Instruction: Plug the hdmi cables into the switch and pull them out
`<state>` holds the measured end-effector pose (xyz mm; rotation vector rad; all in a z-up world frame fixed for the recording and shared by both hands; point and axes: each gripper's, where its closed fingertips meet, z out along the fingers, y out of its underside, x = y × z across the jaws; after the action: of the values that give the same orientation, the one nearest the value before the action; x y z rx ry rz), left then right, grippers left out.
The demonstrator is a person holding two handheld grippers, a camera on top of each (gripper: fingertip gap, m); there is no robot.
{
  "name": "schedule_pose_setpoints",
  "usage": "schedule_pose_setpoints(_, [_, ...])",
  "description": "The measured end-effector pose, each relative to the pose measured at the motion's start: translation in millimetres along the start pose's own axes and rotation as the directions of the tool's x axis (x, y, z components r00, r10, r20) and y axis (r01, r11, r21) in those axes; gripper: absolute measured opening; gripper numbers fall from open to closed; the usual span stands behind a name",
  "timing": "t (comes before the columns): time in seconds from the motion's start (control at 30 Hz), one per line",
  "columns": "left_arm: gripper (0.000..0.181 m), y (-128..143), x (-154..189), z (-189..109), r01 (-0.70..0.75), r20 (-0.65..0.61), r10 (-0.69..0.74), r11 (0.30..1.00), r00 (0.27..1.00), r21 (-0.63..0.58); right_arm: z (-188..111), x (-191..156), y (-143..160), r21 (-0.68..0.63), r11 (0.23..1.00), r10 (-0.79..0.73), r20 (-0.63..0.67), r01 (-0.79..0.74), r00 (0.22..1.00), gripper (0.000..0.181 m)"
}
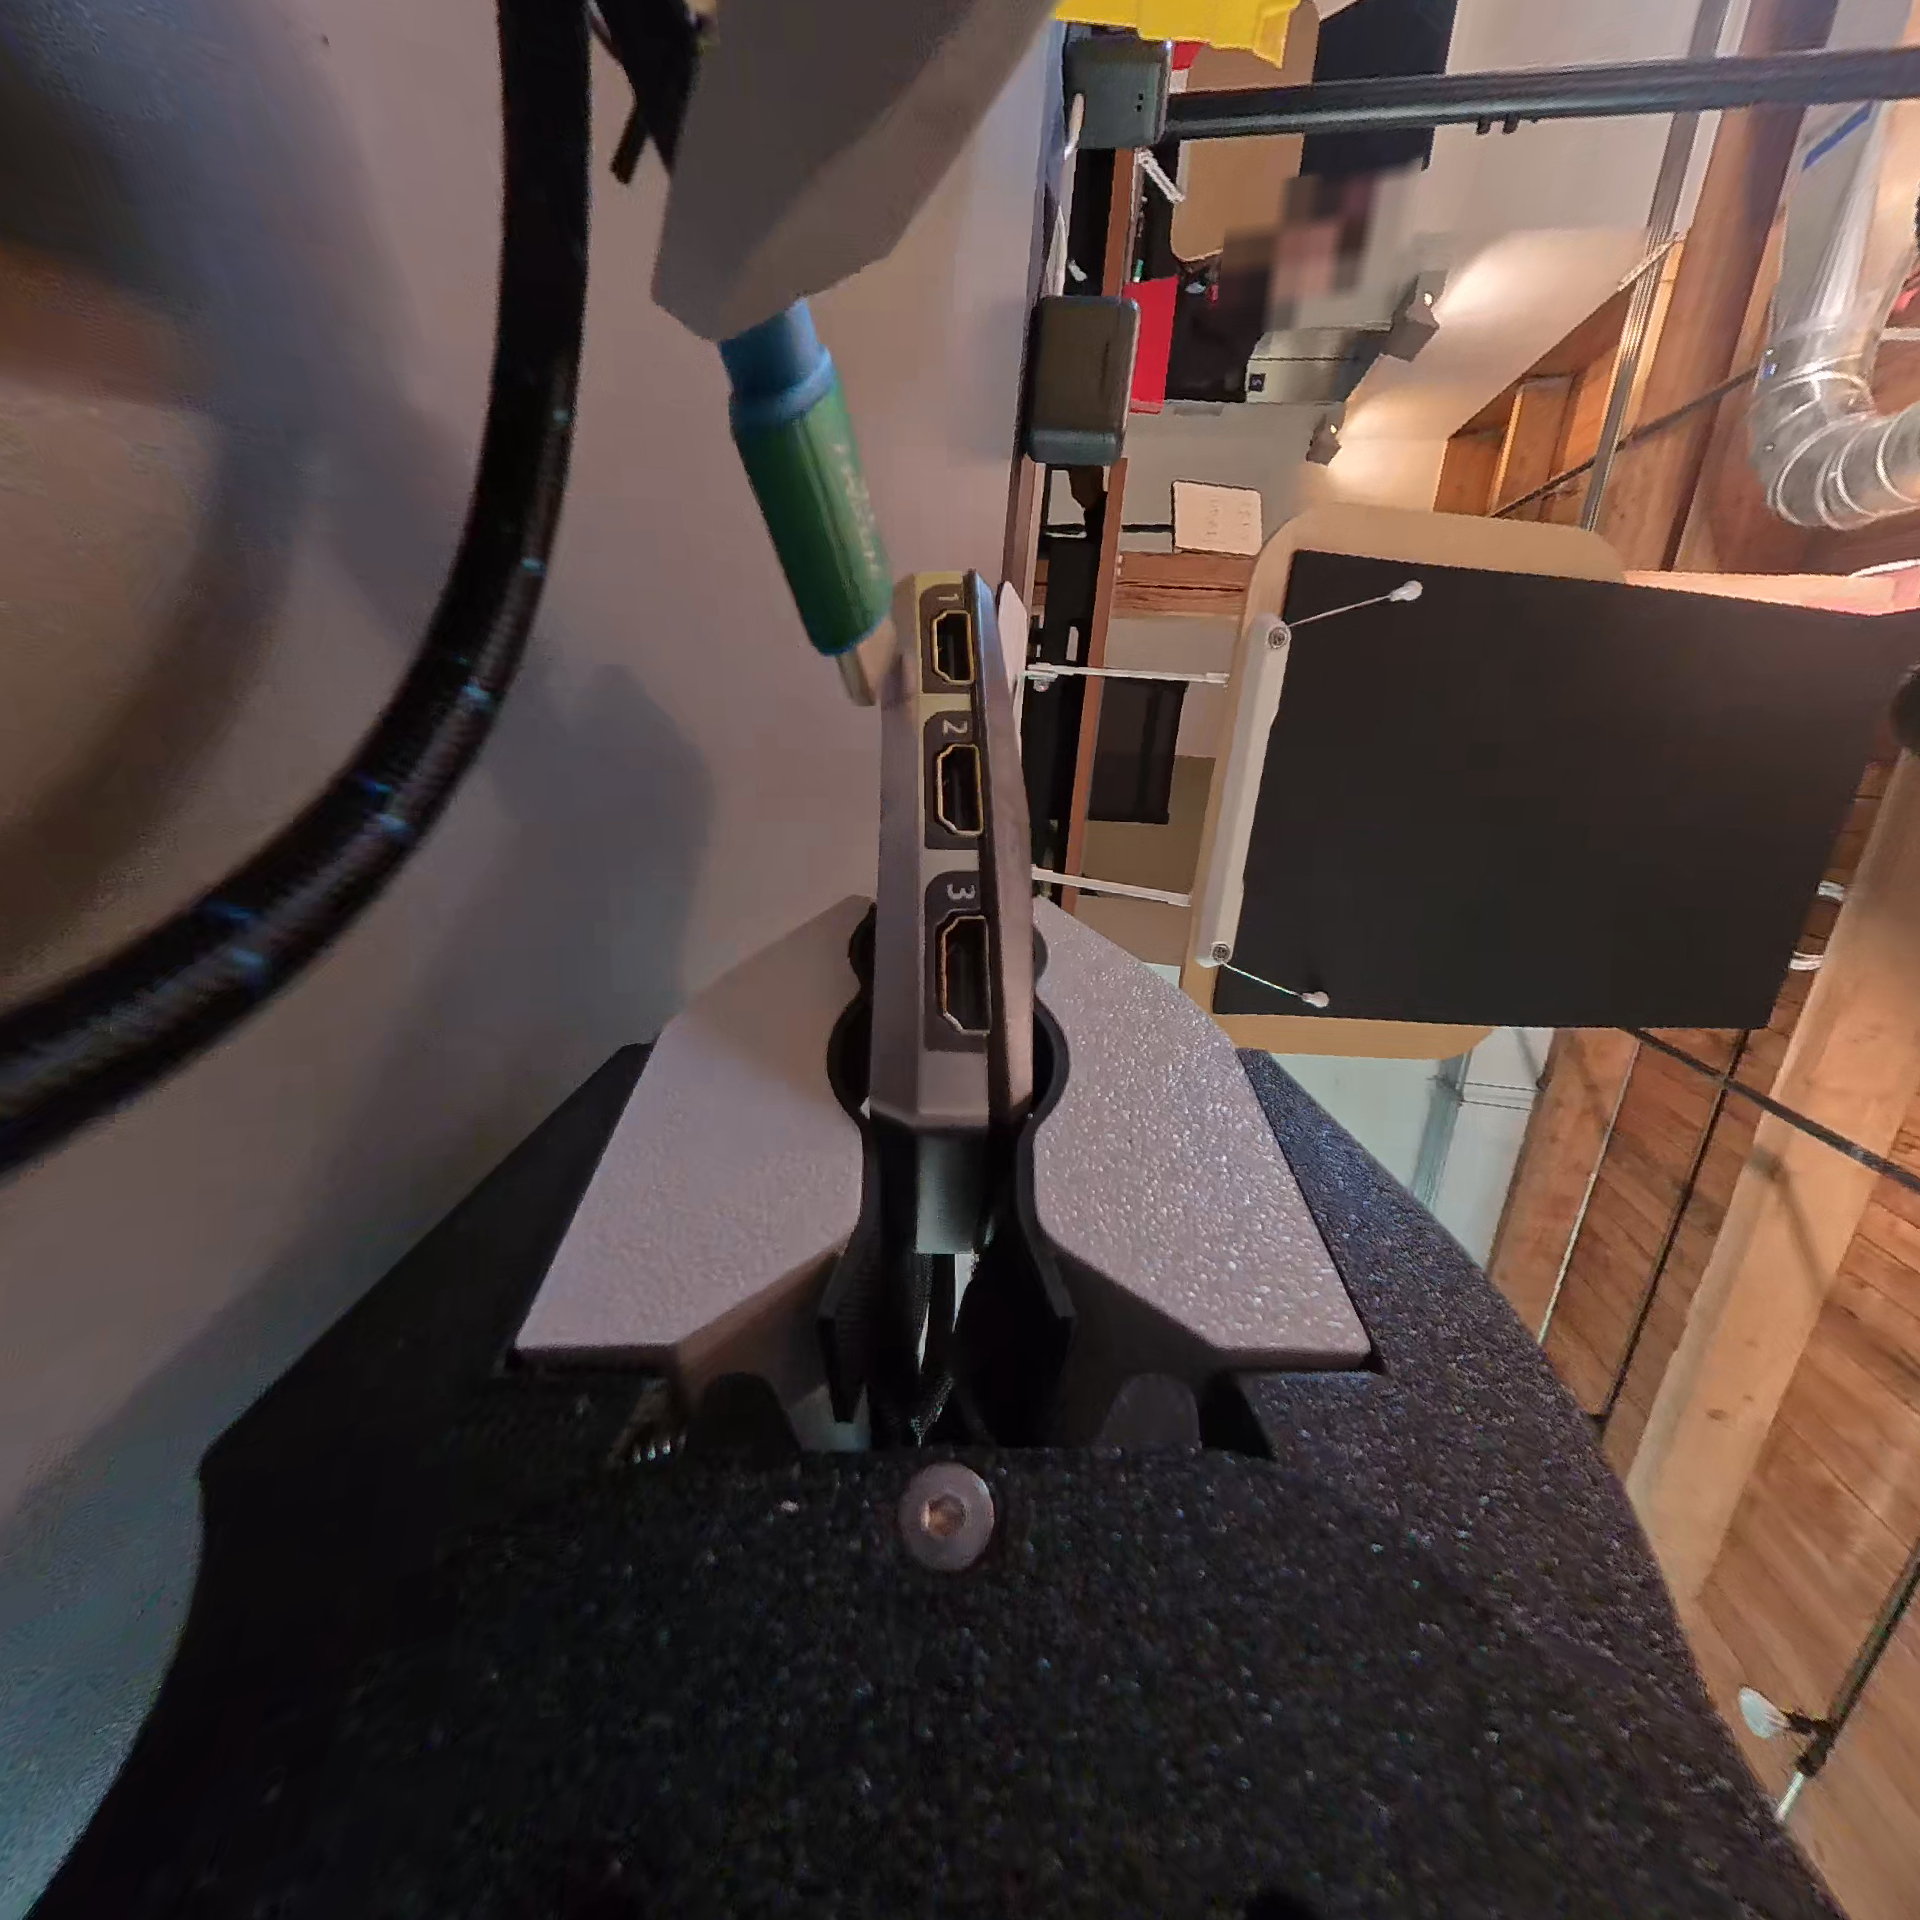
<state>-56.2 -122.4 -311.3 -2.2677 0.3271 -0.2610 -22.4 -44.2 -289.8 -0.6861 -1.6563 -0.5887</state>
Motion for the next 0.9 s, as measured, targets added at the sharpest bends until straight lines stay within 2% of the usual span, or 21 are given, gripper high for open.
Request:
schedule_pose_setpoints(0.2, [0.006, -6.1, -4.5, -7.7, 0.190, -0.136, -0.179, 0.979, 0.974, 0.072, 3.6, 1.8, -1.1, -0.013, 1.000, -0.012, -0.026, 0.012, 1.000, 0.023])
schedule_pose_setpoints(0.5, [0.007, 1.5, -7.4, -2.2, 0.196, -0.111, -0.194, 0.981, 0.975, 0.005, 3.6, -2.7, -5.9, -0.025, 0.995, -0.097, -0.032, 0.096, 0.995, 0.023])
schedule_pose_setpoints(0.9, [0.006, 1.2, -7.5, -1.9, 0.235, -0.153, -0.236, 0.972, 0.960, -0.026, 3.6, -1.6, -5.5, -0.048, 0.996, -0.080, -0.045, 0.078, 0.996, 0.023])
